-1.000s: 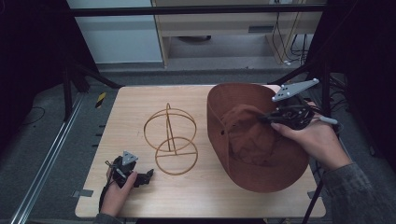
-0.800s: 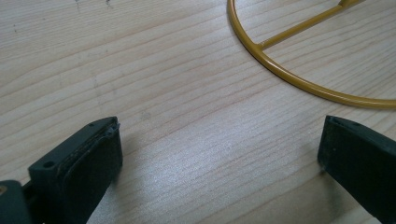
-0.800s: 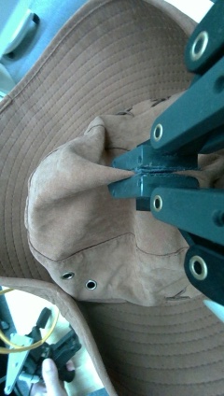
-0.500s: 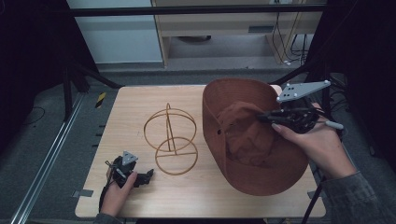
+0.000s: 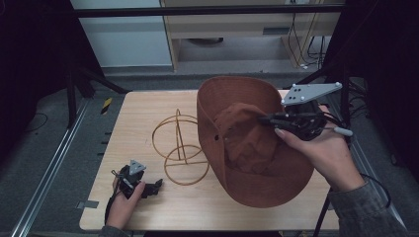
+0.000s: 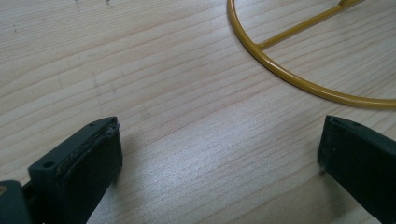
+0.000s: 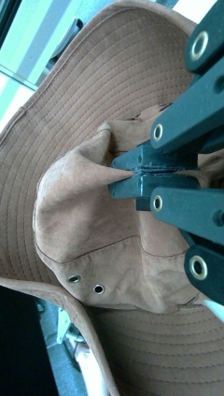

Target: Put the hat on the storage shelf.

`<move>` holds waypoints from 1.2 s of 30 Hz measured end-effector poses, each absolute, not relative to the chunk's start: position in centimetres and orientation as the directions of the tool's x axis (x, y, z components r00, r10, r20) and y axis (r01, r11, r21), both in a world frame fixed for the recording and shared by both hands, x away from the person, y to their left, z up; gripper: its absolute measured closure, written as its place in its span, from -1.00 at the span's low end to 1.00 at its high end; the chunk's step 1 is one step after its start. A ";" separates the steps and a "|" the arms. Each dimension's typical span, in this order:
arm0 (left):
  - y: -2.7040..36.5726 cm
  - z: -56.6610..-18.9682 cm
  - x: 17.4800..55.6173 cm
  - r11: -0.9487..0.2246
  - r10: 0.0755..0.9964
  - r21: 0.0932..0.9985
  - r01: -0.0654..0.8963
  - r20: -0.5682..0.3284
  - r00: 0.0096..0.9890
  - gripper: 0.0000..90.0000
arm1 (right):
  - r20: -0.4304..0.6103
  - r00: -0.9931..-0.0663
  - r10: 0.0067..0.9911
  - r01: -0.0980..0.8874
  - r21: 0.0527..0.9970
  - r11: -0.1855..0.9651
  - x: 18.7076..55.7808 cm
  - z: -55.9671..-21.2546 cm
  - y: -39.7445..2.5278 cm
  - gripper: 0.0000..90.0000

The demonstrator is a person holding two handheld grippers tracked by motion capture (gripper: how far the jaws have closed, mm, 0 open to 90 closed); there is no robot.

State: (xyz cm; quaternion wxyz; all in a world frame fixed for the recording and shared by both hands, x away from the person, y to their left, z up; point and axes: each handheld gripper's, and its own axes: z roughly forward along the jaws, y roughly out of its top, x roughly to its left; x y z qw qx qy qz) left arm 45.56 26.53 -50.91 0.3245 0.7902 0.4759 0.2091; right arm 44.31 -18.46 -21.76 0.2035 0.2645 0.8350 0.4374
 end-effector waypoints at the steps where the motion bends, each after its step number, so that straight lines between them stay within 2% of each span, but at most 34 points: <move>1: 26.5 -50.9 45.6 -0.336 0.888 0.712 0.616 0.021 0.460 -1.00 | -0.111 -0.774 0.623 0.258 0.844 0.470 44.1 -21.6 -18.2 0.98; 18: 26.5 -50.9 45.6 -0.334 0.889 0.713 0.616 0.021 0.458 -1.00 | -0.149 -0.785 0.601 0.225 0.836 0.501 45.2 -19.4 -13.7 0.98; 26: 26.5 -50.9 45.6 -0.335 0.889 0.712 0.618 0.021 0.458 -1.00 | -0.164 -0.800 0.577 0.199 0.834 0.514 46.6 -17.8 -10.4 0.98; 36: 26.5 -50.9 45.6 -0.337 0.888 0.709 0.619 0.020 0.460 -1.00 | -0.168 -0.797 0.580 0.204 0.829 0.520 48.5 -17.6 -8.3 0.98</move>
